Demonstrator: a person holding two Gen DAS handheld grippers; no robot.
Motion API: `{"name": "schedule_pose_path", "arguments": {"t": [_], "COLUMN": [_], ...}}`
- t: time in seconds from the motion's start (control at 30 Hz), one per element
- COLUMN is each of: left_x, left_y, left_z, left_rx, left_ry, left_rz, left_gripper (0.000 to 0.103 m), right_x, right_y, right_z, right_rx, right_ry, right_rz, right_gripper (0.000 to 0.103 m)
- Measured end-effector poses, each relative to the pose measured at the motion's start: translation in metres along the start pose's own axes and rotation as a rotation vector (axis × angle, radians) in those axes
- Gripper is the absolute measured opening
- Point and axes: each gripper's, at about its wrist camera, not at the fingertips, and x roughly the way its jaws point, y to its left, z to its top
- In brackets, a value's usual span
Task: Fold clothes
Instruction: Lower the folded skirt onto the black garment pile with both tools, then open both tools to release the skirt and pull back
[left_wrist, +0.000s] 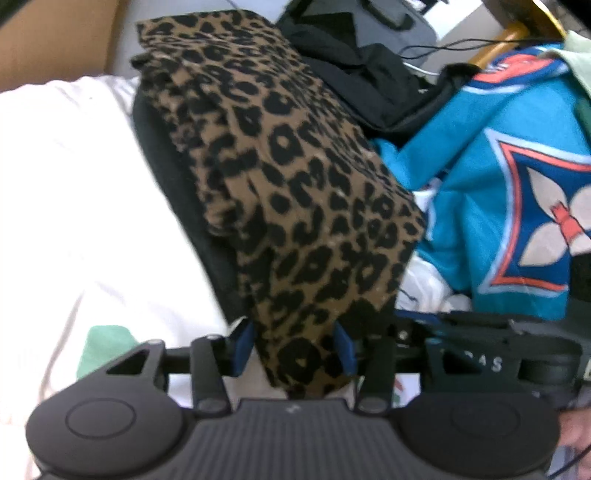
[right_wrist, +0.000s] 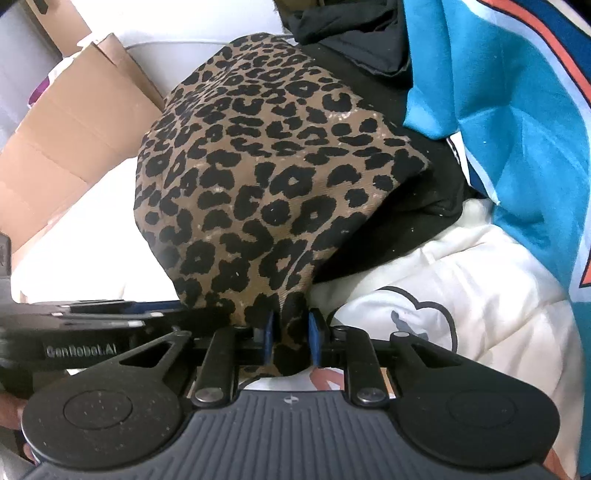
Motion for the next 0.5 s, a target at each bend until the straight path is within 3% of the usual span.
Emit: {"name": "schedule_pose_path", "arguments": {"t": [0.1,0.17,0.2,0.23,0.5], "left_x": [0.005,0.006,0.006,0.005,-0.009], "left_y": [0.002,0.003,0.003,0.004,-0.003], "left_z": [-0.008,-0.013,-0.015,-0.016,-0.019], "left_rx": [-0.011,-0.023,-0.031,-0.042,-0.086], "left_ry": [0.006,0.004,0.007,0.014,0.043], "left_rz": [-0.035,-0.04,-0.04,-0.043,-0.035], "left_gripper": [0.054,0.047,0.035,0.03,0.018], "right_x": [-0.002,-0.003,-0.003,-0.003,-0.004], "right_y": [-0.003,-0.005,-0.006,-0.007,-0.005], "right_z": [0.0,-0.001,-0.001,-0.001,-0.002], "right_rx": [0.014,0.033,0.042,0.049,0.087], "right_ry": [0.008,0.013,0.014,0.013,0.009], "right_rz": [0.004,0.003,0.002,-0.002,-0.01], "right_gripper": [0.016,0.015,0.015,0.015,0.016]}}
